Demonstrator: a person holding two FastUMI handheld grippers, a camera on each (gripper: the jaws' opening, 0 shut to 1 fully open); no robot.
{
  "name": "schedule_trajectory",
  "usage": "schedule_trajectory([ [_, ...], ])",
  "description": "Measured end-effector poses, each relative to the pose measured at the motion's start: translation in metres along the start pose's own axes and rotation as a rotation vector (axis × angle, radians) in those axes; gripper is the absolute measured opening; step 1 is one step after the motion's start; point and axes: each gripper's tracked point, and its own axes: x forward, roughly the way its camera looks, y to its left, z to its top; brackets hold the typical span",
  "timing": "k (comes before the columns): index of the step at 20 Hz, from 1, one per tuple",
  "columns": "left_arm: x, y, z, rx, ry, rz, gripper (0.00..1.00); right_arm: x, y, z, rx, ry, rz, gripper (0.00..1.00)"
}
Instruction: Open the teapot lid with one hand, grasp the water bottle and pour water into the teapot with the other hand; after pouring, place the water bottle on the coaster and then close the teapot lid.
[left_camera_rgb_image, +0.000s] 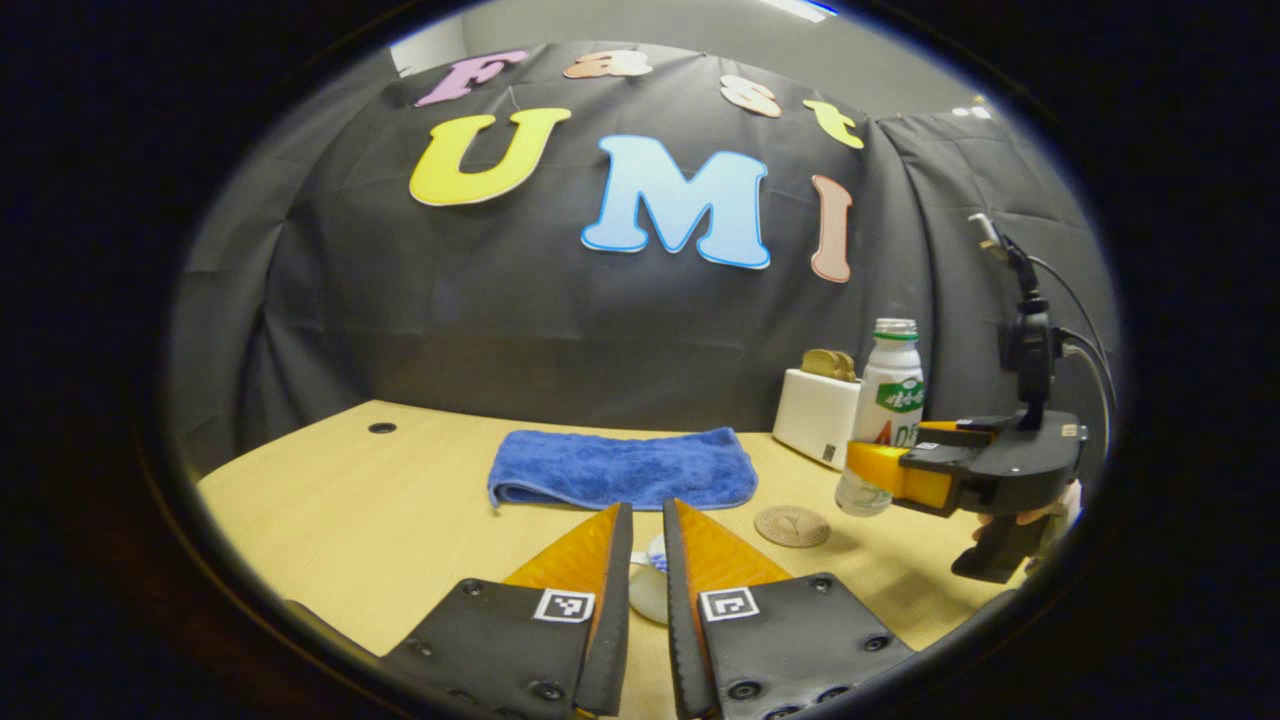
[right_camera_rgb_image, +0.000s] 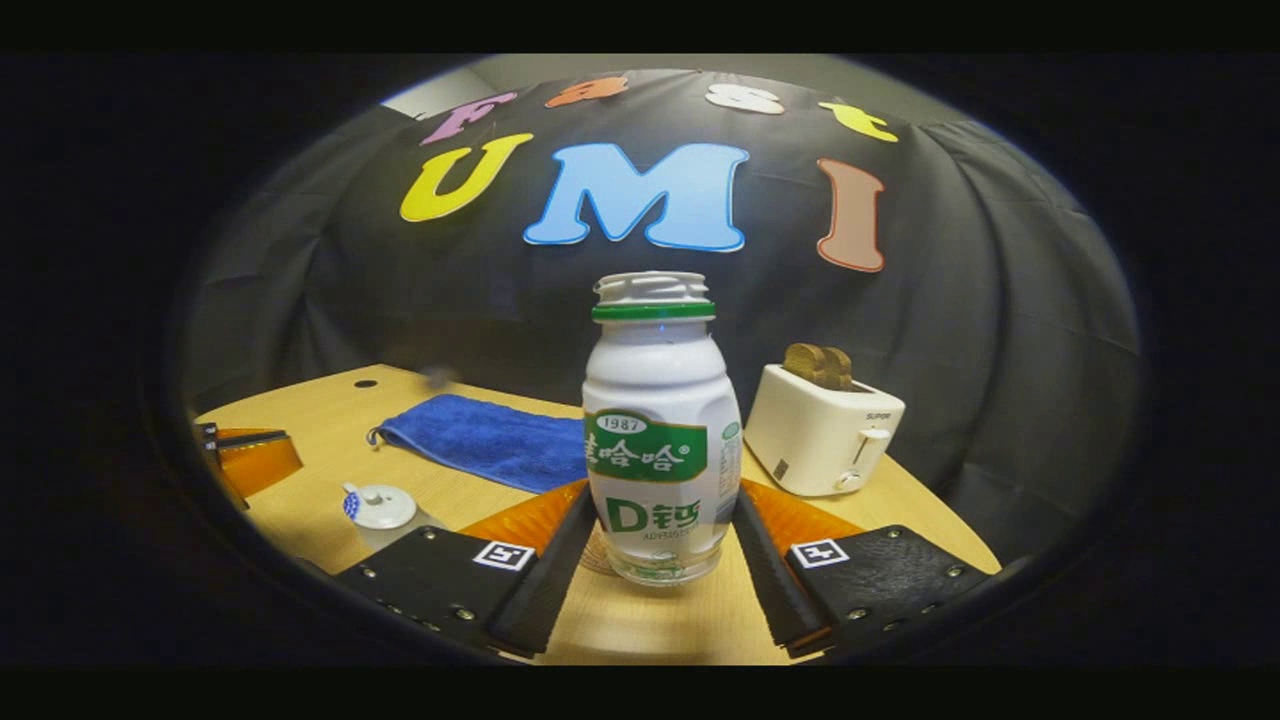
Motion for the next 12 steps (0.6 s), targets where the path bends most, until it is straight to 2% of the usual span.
schedule_trajectory([
  [3,-0.012,0.016,0.004,-0.020,-0.008,0.003,0.29,0.018,0.011,-0.004,0.027,0.025,0.020,0.78],
  [4,-0.014,0.021,0.004,-0.023,-0.009,0.004,0.24,0.024,0.012,-0.006,0.035,0.033,0.025,0.78],
  [6,-0.019,0.033,0.002,-0.026,-0.010,0.019,0.27,0.035,0.016,-0.008,0.051,0.044,0.030,0.78],
  [12,-0.026,0.055,0.003,-0.032,-0.018,0.044,0.26,0.059,0.020,-0.024,0.098,0.086,0.031,0.78],
])
